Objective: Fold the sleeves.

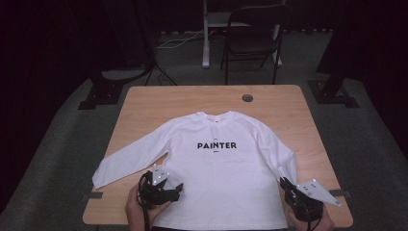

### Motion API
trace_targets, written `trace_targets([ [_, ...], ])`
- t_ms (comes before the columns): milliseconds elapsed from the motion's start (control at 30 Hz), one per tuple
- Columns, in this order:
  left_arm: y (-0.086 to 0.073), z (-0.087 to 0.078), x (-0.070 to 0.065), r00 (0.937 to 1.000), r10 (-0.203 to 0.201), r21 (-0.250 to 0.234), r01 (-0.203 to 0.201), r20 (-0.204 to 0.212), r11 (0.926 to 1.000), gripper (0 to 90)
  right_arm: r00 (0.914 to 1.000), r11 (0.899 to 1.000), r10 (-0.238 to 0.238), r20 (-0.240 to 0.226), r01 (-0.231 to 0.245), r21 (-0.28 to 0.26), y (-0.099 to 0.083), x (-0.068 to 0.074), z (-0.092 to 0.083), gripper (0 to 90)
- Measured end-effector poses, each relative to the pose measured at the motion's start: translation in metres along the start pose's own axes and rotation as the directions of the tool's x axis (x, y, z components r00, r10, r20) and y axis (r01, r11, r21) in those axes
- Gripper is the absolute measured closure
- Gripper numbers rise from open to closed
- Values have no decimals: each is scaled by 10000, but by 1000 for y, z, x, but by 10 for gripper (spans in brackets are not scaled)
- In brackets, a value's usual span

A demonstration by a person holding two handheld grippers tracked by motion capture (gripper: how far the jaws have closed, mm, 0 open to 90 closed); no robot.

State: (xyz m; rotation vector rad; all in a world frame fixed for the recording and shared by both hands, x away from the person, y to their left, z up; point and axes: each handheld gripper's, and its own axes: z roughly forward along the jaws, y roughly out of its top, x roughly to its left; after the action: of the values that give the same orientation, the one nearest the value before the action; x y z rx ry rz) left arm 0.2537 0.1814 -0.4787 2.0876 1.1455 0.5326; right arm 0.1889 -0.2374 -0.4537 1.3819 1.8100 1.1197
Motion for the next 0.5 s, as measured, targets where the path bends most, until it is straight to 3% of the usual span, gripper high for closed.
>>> trace_targets([
  [500,0,0,0,10000,27,-22,-27,2,10000,254,9934,9983,-582,-986,586,11,4,40,13,870],
])
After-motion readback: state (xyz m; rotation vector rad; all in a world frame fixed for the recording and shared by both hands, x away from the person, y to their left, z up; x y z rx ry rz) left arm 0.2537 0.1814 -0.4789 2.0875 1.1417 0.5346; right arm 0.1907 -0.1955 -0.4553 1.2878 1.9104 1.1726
